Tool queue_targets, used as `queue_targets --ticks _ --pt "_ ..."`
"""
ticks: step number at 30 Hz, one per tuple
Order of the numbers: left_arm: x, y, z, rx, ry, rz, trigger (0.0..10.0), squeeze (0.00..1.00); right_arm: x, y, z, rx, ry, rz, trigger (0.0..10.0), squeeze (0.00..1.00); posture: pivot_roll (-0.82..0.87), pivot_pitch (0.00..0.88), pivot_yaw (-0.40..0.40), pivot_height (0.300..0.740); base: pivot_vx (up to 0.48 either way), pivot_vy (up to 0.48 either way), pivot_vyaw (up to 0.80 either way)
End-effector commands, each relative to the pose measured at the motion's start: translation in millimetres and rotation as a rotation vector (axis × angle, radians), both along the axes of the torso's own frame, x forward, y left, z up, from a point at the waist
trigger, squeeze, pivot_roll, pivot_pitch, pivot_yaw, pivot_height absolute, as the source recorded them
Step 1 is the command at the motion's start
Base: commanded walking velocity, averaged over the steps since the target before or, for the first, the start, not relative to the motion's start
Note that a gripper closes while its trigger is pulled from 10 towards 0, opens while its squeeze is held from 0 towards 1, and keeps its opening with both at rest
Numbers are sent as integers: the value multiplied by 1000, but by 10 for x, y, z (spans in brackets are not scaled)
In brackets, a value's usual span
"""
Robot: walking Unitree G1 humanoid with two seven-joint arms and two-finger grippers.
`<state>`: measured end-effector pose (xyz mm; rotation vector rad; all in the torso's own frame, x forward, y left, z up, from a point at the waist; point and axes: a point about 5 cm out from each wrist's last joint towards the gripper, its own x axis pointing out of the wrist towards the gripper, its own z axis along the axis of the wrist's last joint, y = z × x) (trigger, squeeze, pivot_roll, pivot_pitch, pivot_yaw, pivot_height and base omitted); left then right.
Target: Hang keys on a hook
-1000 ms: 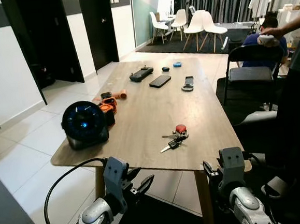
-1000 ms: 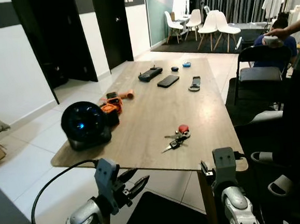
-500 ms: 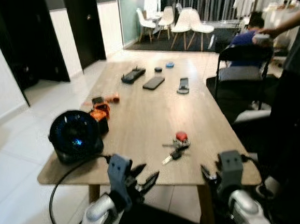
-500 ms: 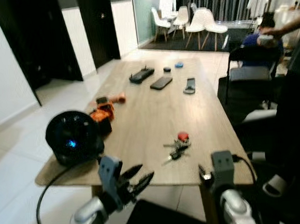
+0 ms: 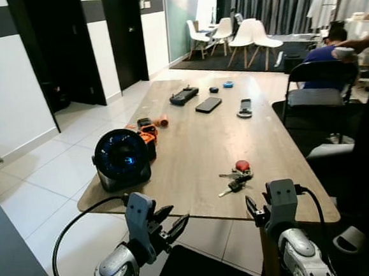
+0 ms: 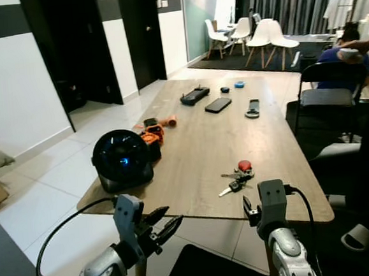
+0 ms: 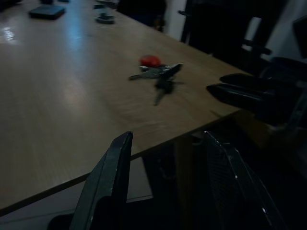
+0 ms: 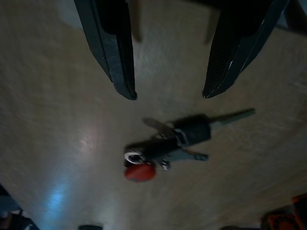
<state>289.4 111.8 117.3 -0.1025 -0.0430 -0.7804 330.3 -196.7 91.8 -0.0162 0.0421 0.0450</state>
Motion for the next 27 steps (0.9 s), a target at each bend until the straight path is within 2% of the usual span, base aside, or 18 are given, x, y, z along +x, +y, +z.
queue_targets --ticks 1,3,6,8,10,12,17,21,27 --pt "-48 -3 15 2 -6 -45 10000 0 -12 10 38 27 -35 -2 10000 0 35 53 26 740 0 0 0" --pt "-57 -10 25 0 -13 -55 10000 0 -10 10 63 40 -55 -2 10000 0 35 53 26 740 0 0 0" --pt "-71 -34 97 -15 -51 -82 10000 0 -19 -47 260 108 -197 -59 10000 0 33 49 25 740 0 0 0" --pt "-71 -34 97 -15 -51 -82 10000 0 -19 -47 260 108 -197 -59 10000 0 33 49 25 740 0 0 0" --pt "-66 -49 145 -24 -66 -91 10000 0 -34 -142 354 134 -261 -130 10000 0 33 49 25 740 0 0 0" --pt "-62 -60 162 -31 -63 -98 10000 0 -41 -179 373 146 -274 -155 10000 0 33 49 25 740 0 0 0" --pt "-49 -111 204 -18 -74 -106 10000 0 -55 -231 315 117 -233 -171 10000 0 27 48 28 740 0 0 0" --pt "-30 -162 212 -17 -56 -102 10000 0 -74 -177 198 73 -162 -120 10000 0 22 54 29 740 0 0 0" --pt "-52 -179 220 -32 -29 -130 10000 0 -79 -114 153 64 -144 -101 10000 0 27 59 29 740 54 0 0"
